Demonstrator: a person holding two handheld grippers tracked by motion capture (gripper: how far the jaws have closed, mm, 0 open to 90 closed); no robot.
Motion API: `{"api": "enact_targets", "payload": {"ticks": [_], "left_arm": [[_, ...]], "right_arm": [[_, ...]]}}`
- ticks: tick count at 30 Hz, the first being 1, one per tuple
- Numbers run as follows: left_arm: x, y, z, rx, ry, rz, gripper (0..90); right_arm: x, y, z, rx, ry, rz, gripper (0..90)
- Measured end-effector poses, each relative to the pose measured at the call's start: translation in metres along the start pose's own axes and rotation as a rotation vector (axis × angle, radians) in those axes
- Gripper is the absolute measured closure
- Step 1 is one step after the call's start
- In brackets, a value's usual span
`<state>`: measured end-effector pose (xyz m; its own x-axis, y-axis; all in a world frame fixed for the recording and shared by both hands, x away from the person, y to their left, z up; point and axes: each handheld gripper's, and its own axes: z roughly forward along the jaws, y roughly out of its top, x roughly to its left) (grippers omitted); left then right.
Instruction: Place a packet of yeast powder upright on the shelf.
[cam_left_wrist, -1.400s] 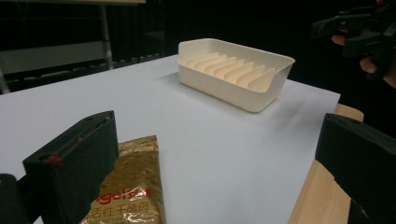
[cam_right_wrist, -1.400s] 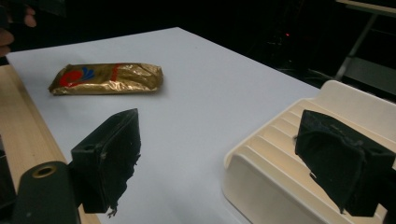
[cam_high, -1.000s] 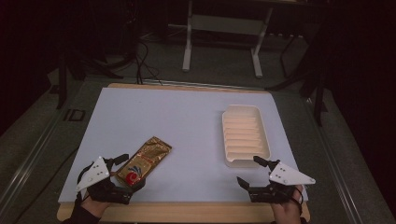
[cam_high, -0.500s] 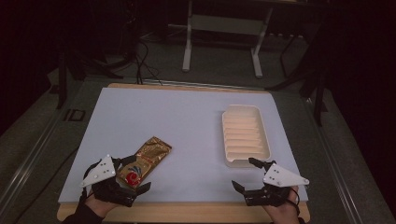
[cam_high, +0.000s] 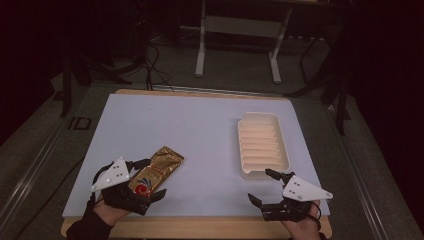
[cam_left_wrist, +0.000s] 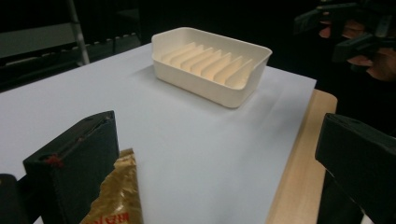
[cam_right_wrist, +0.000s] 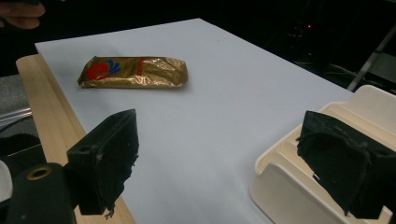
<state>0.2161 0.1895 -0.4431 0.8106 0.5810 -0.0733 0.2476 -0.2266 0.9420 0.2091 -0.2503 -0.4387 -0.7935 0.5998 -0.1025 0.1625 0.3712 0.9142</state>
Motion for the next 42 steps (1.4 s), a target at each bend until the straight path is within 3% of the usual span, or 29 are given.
{"api": "enact_targets", "payload": {"ticks": [9, 22, 30, 33, 38, 42], "left_arm": [[0.011, 0.012, 0.014, 0.043, 0.004, 0.009, 0.3], [0.041, 0.024, 0.033, 0.068, 0.071, -0.002, 2.1], [0.063, 0.020, 0.046, 0.100, 0.087, -0.011, 8.7], [0.071, 0.016, 0.048, 0.111, 0.103, -0.006, 14.9], [0.086, 0.010, 0.055, 0.140, 0.123, -0.036, 17.1], [0.097, 0.005, 0.061, 0.158, 0.150, -0.030, 20.8]], "right_arm": [[0.001, 0.001, 0.001, 0.011, 0.005, -0.012, 10.9], [0.002, 0.002, 0.002, 0.017, 0.005, -0.018, 10.9], [0.001, 0.001, 0.002, 0.011, 0.009, -0.016, 11.0], [0.001, 0.001, 0.003, 0.010, 0.013, -0.017, 11.0], [0.002, 0.001, 0.003, 0.012, 0.017, -0.019, 11.0], [0.001, 0.000, 0.003, 0.010, 0.016, -0.015, 11.2]]}}
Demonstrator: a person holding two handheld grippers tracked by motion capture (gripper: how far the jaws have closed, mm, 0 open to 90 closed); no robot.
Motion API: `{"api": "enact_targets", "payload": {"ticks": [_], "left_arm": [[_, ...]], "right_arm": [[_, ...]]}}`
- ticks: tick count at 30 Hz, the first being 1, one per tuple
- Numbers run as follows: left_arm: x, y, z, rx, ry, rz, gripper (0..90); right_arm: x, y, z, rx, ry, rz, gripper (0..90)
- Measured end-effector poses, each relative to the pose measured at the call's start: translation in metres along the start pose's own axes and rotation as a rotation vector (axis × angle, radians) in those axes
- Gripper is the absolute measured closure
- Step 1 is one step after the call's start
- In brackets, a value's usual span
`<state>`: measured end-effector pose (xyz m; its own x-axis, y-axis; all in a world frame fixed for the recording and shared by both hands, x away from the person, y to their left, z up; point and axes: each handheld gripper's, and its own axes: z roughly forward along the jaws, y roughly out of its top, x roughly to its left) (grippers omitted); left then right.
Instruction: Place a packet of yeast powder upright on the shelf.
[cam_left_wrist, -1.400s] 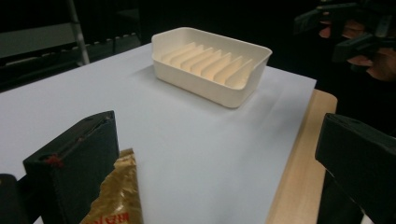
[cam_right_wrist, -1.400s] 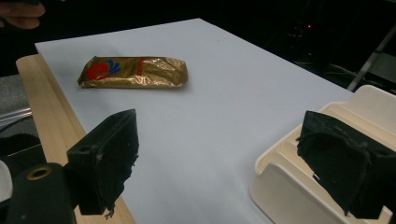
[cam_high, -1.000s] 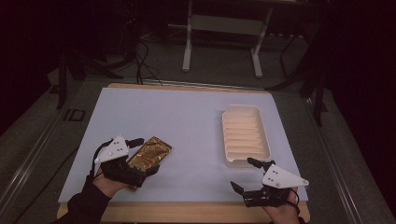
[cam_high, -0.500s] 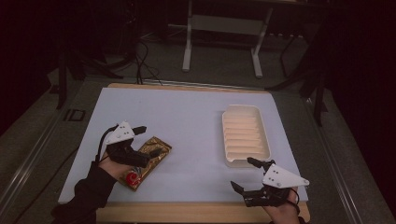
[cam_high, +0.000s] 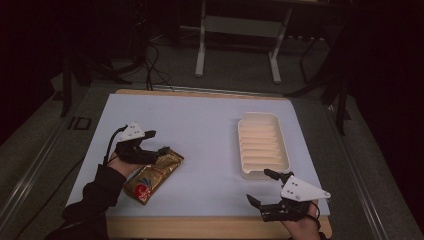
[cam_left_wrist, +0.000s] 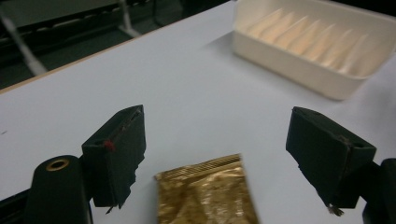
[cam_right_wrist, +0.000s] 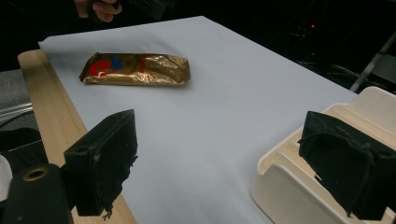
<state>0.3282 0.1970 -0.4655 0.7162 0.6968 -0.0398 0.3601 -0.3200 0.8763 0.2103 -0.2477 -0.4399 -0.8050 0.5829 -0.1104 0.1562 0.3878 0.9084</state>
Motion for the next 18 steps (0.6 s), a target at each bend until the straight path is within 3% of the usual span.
{"api": "enact_targets", "payload": {"ticks": [4, 6, 10, 11, 18], "left_arm": [[0.007, -0.007, 0.009, 0.014, -0.015, -0.021, 24.5], [0.009, -0.012, 0.013, 0.012, -0.016, -0.008, 30.1], [0.015, -0.020, 0.022, 0.037, -0.017, -0.034, 31.9], [0.015, -0.020, 0.022, 0.037, -0.017, -0.034, 36.2], [0.022, -0.030, 0.036, 0.097, 0.003, -0.042, 36.9]], "right_arm": [[0.000, -0.001, 0.001, 0.005, 0.008, 0.003, 11.3], [0.000, -0.001, 0.001, 0.006, 0.008, 0.003, 11.6], [0.000, -0.001, 0.001, 0.011, 0.014, 0.004, 12.3], [0.000, -0.001, 0.001, 0.011, 0.014, 0.004, 12.3], [-0.001, -0.003, 0.002, 0.009, 0.018, 0.008, 12.5]]}}
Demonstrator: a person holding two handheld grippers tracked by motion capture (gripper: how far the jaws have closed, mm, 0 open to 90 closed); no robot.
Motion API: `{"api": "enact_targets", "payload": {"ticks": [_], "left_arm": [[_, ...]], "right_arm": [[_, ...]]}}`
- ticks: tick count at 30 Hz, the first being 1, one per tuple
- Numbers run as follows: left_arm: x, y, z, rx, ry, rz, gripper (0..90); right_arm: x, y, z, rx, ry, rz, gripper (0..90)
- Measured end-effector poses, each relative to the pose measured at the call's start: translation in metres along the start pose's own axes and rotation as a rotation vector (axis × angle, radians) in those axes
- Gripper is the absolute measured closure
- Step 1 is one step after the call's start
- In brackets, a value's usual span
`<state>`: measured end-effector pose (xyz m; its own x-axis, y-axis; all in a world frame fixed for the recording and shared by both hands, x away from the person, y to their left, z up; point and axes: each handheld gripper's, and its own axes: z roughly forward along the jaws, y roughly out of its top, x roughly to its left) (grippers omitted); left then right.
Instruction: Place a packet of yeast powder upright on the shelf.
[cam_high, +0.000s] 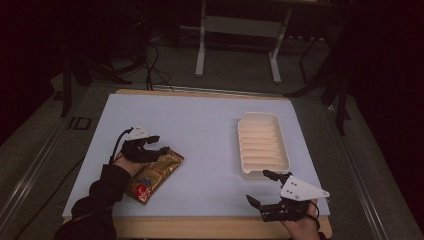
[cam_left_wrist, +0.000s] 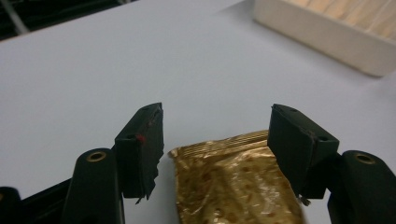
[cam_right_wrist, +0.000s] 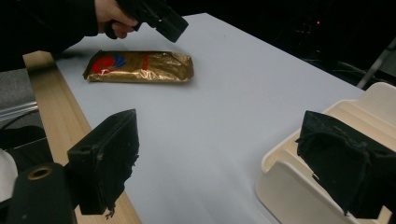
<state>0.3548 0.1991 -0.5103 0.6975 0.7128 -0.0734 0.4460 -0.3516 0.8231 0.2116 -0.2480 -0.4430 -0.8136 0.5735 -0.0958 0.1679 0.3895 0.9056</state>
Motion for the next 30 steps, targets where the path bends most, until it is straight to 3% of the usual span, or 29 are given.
{"api": "enact_targets", "payload": {"ticks": [3, 7, 12, 21, 24, 25, 27, 30], "left_arm": [[0.005, -0.004, 0.008, 0.039, -0.005, -0.026, 36.8], [0.007, -0.010, 0.017, 0.103, -0.006, -0.027, 36.8], [0.010, -0.013, 0.023, 0.139, 0.014, -0.044, 40.8], [0.012, -0.019, 0.030, 0.195, -0.025, -0.080, 43.6], [0.009, -0.017, 0.032, 0.217, -0.044, -0.067, 49.7], [0.008, -0.017, 0.033, 0.221, -0.055, -0.068, 56.8], [0.006, -0.015, 0.034, 0.236, -0.045, -0.062, 58.4], [0.003, -0.013, 0.034, 0.256, -0.017, -0.044, 71.3]], "right_arm": [[0.000, 0.000, 0.001, 0.005, 0.006, 0.000, 12.5], [0.000, -0.001, 0.002, 0.010, 0.007, -0.001, 12.6], [0.000, -0.002, 0.003, 0.012, 0.010, 0.004, 12.6], [0.000, -0.002, 0.005, 0.022, 0.013, -0.001, 13.1], [0.000, -0.002, 0.005, 0.023, 0.012, -0.002, 13.2], [0.000, -0.002, 0.005, 0.020, 0.011, -0.003, 13.2], [0.000, -0.002, 0.005, 0.020, 0.009, -0.003, 13.3], [0.000, -0.002, 0.005, 0.023, 0.010, -0.001, 13.4]]}}
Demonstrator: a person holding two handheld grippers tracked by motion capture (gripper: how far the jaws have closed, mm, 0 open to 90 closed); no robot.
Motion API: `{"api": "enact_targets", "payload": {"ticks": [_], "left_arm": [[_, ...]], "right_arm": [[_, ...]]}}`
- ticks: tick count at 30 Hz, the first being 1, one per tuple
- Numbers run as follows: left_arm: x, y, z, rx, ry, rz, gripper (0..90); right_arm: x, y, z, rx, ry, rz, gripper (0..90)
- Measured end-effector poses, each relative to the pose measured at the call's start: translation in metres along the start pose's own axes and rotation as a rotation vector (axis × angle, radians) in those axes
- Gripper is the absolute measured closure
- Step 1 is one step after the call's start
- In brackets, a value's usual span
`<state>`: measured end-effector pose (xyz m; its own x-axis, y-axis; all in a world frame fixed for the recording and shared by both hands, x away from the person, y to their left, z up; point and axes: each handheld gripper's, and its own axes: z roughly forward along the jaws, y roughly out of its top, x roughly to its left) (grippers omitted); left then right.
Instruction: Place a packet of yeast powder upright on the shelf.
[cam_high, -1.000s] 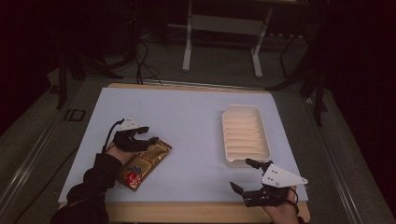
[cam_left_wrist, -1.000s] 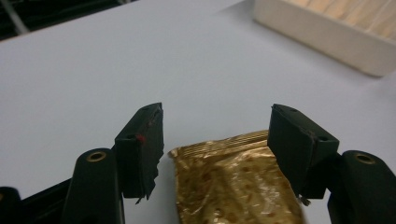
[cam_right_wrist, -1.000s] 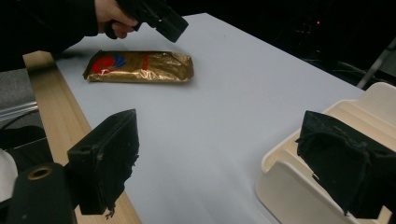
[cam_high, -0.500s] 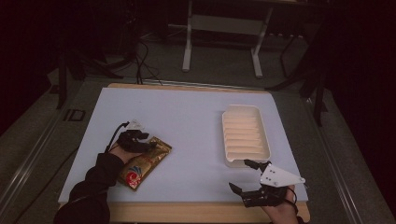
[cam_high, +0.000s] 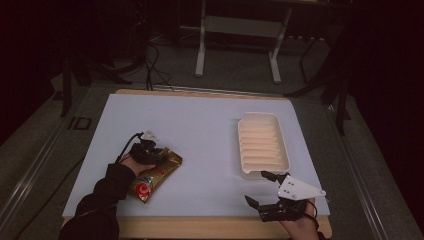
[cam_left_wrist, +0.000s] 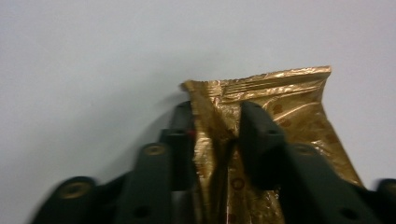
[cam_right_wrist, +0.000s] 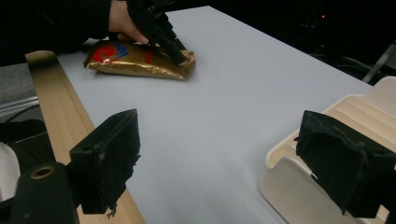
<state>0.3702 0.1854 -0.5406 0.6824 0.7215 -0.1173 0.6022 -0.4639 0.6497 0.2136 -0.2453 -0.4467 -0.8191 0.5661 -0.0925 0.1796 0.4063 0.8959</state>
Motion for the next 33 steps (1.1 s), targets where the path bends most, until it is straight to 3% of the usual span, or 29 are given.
{"api": "enact_targets", "payload": {"ticks": [2, 10, 28, 33], "left_arm": [[-0.001, 0.000, 0.000, 0.004, -0.003, 0.016, 81.3], [-0.001, 0.000, -0.004, -0.010, -0.025, -0.014, 89.5], [-0.031, 0.012, -0.046, -0.100, 0.013, 0.055, 90.0], [-0.041, 0.016, -0.058, -0.128, -0.006, 0.071, 90.0]], "right_arm": [[0.000, 0.000, 0.000, -0.001, 0.002, 0.000, 13.4], [0.000, 0.000, 0.000, 0.003, 0.002, 0.002, 13.8], [0.001, 0.003, -0.002, -0.002, 0.003, -0.003, 13.9], [0.002, 0.004, -0.002, -0.002, 0.004, -0.005, 13.9]]}}
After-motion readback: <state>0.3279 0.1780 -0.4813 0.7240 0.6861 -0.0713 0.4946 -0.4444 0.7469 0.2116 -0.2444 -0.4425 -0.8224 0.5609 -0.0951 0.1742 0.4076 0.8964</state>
